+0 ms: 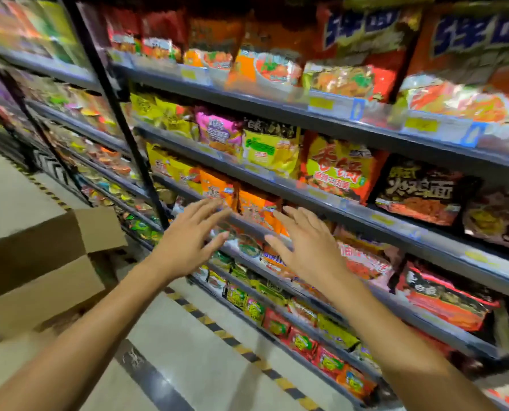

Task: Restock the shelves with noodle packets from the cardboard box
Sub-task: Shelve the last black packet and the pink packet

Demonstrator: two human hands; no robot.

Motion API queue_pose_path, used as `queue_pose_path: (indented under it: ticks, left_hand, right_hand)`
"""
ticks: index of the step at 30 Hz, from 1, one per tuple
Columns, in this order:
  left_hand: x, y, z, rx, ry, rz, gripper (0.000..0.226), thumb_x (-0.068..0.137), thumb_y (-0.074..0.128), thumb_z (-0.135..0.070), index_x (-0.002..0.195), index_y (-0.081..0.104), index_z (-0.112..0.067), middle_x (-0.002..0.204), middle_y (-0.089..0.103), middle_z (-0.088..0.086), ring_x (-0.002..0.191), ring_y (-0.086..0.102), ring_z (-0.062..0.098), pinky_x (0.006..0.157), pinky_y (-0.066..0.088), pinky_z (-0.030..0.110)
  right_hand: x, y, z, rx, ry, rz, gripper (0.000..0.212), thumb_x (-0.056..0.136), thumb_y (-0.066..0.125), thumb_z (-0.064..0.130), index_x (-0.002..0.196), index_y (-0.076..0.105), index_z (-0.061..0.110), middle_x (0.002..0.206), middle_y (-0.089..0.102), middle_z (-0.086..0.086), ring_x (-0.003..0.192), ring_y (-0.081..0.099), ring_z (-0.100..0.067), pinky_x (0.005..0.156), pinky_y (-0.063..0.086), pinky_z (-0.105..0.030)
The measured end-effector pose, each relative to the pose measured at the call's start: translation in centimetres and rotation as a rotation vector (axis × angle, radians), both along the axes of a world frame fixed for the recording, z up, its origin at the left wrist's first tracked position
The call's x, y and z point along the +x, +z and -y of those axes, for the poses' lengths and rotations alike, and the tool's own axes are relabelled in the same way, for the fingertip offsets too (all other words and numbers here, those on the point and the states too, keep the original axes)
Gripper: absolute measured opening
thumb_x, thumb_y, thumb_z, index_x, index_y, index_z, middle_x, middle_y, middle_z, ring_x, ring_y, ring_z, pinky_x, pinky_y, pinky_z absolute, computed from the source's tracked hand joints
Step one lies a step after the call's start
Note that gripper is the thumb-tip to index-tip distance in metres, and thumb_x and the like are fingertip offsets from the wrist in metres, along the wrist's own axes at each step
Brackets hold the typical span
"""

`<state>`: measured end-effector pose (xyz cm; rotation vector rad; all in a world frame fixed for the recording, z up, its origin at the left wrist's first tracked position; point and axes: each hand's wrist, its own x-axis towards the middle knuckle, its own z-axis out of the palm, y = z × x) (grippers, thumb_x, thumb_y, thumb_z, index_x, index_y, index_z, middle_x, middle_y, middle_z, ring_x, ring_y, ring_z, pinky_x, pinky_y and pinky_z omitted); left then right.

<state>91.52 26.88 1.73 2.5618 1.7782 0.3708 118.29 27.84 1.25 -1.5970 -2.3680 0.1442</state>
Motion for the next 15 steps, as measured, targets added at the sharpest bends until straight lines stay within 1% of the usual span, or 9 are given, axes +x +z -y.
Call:
queue_pose_path:
  ticks: [3, 6, 7, 9, 11, 13, 15]
  left_hand:
    - [-9.7, -1.1, 2.4, 0.004, 0.127, -0.010, 0.064, 0.099, 0.025, -0.061, 0.146, 0.046, -0.024, 0.156, 0.038, -0.001, 0.146, 0.027, 0.021, 0.120, 0.026, 0.045]
    - [-20.3, -2.6, 5.5, -0.024, 0.248, -0.032, 0.066, 0.100, 0.022, -0.061, 0.142, 0.053, -0.020, 0.152, 0.045, 0.002, 0.142, 0.035, 0.024, 0.118, 0.030, 0.044]
    - [-23.7, -3.3, 6.7, -0.049, 0.304, -0.037, 0.070, 0.100, 0.019, -0.063, 0.141, 0.054, -0.019, 0.150, 0.047, 0.003, 0.140, 0.038, 0.026, 0.118, 0.029, 0.044]
    - [-29.9, -4.7, 8.8, -0.104, 0.428, -0.040, 0.081, 0.096, 0.010, -0.069, 0.142, 0.053, -0.019, 0.149, 0.049, 0.005, 0.139, 0.039, 0.028, 0.118, 0.021, 0.039]
    - [-35.3, -6.2, 11.1, -0.150, 0.545, 0.009, 0.091, 0.089, 0.002, -0.076, 0.146, 0.047, -0.021, 0.155, 0.041, 0.004, 0.144, 0.032, 0.029, 0.119, 0.014, 0.037]
    - [-40.2, -7.7, 13.1, -0.185, 0.639, 0.064, 0.094, 0.085, 0.002, -0.080, 0.151, 0.040, -0.023, 0.160, 0.031, 0.001, 0.148, 0.024, 0.026, 0.120, 0.008, 0.036]
    - [-44.7, -9.3, 14.4, -0.236, 0.738, 0.085, 0.097, 0.082, 0.002, -0.084, 0.153, 0.034, -0.026, 0.161, 0.027, -0.001, 0.149, 0.019, 0.023, 0.123, 0.010, 0.040]
  right_hand:
    - [-9.5, -0.7, -1.3, -0.019, 0.112, 0.049, 0.079, 0.092, 0.015, 0.073, 0.148, 0.044, 0.027, 0.152, 0.045, 0.000, 0.144, 0.034, -0.027, 0.116, 0.033, -0.047]
    - [-20.3, -1.7, -2.2, -0.048, 0.233, 0.116, 0.085, 0.089, 0.010, 0.075, 0.148, 0.044, 0.026, 0.152, 0.044, 0.002, 0.143, 0.034, -0.025, 0.115, 0.034, -0.045]
    - [-24.0, -2.0, -2.4, -0.055, 0.270, 0.129, 0.087, 0.087, 0.008, 0.077, 0.148, 0.043, 0.026, 0.152, 0.044, 0.002, 0.143, 0.034, -0.024, 0.115, 0.034, -0.044]
    - [-31.0, -2.6, -2.7, -0.080, 0.341, 0.123, 0.096, 0.082, 0.001, 0.083, 0.150, 0.040, 0.029, 0.155, 0.041, 0.003, 0.145, 0.031, -0.024, 0.117, 0.031, -0.044]
    - [-37.6, -3.2, -2.6, -0.121, 0.416, 0.125, 0.099, 0.079, -0.002, 0.086, 0.152, 0.037, 0.031, 0.158, 0.036, 0.004, 0.147, 0.028, -0.023, 0.119, 0.027, -0.043]
    - [-43.5, -4.3, -2.9, -0.178, 0.473, 0.138, 0.093, 0.082, 0.005, 0.084, 0.152, 0.036, 0.031, 0.160, 0.033, 0.005, 0.148, 0.026, -0.022, 0.121, 0.025, -0.042]
    - [-48.4, -5.5, -3.6, -0.226, 0.531, 0.142, 0.096, 0.081, 0.005, 0.088, 0.154, 0.032, 0.031, 0.161, 0.032, 0.005, 0.148, 0.026, -0.021, 0.121, 0.024, -0.042]
